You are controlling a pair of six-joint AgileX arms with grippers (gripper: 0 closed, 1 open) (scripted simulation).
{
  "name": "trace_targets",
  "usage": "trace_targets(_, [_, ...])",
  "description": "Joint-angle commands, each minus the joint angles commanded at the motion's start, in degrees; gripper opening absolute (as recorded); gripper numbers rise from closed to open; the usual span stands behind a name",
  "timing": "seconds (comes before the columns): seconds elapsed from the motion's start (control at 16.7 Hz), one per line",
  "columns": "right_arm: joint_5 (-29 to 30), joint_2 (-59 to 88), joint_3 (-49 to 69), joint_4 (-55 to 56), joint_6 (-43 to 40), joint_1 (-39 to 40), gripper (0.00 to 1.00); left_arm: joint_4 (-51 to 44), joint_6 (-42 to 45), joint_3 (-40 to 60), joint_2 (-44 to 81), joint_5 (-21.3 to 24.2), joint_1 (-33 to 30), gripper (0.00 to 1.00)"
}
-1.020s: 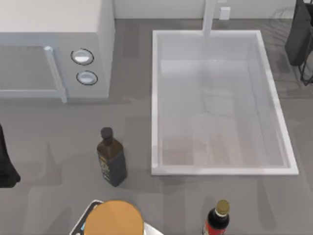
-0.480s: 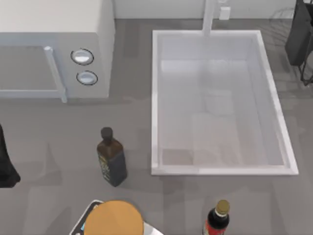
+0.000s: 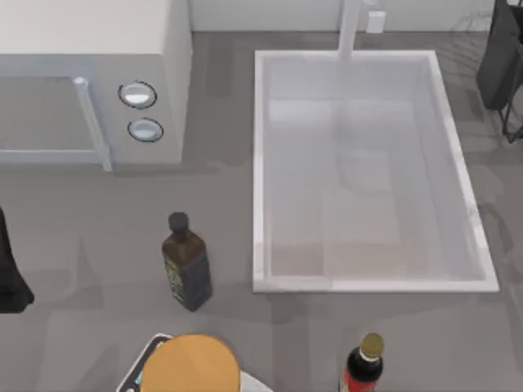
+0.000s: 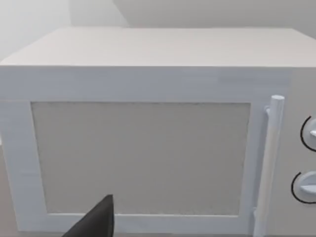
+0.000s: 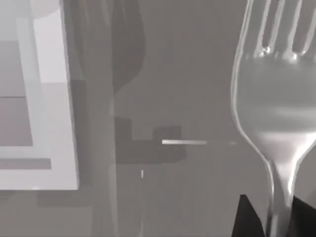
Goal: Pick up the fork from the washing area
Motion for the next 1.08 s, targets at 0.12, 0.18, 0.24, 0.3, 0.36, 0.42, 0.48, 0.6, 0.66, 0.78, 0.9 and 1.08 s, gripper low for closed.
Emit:
trace_targets(0.12, [0.0,0.8,-3.6,3.9,0.0,0.0,0.00,0.0,0.0,0.0,0.0,0.0,0.0,1.00])
trace_targets(0.18, [0.0,1.1,-4.6,4.9,0.0,0.0,0.00,0.0,0.0,0.0,0.0,0.0,0.0,1.00])
trace_targets(0.24, [0.0,1.3,-5.0,5.3,0.1,0.0,0.00,0.0,0.0,0.0,0.0,0.0,0.0,1.00])
trace_targets(0.3, [0.0,1.3,-5.0,5.3,0.1,0.0,0.00,0.0,0.0,0.0,0.0,0.0,0.0,1.00])
trace_targets(0.36, [0.0,1.3,-5.0,5.3,0.1,0.0,0.00,0.0,0.0,0.0,0.0,0.0,0.0,1.00])
trace_targets(0.42, [0.0,1.3,-5.0,5.3,0.1,0.0,0.00,0.0,0.0,0.0,0.0,0.0,0.0,1.00])
trace_targets(0.48, [0.0,1.3,-5.0,5.3,0.1,0.0,0.08,0.0,0.0,0.0,0.0,0.0,0.0,1.00])
trace_targets(0.6, [0.0,1.3,-5.0,5.3,0.1,0.0,0.23,0.0,0.0,0.0,0.0,0.0,0.0,1.00])
trace_targets(0.66, [0.0,1.3,-5.0,5.3,0.1,0.0,0.30,0.0,0.0,0.0,0.0,0.0,0.0,1.00])
trace_targets(0.78, [0.0,1.3,-5.0,5.3,0.1,0.0,0.45,0.0,0.0,0.0,0.0,0.0,0.0,1.00])
trace_targets(0.9, [0.0,1.3,-5.0,5.3,0.1,0.0,0.60,0.0,0.0,0.0,0.0,0.0,0.0,1.00])
trace_targets(1.08, [0.0,1.3,-5.0,5.3,0.1,0.0,0.83,0.0,0.0,0.0,0.0,0.0,0.0,1.00])
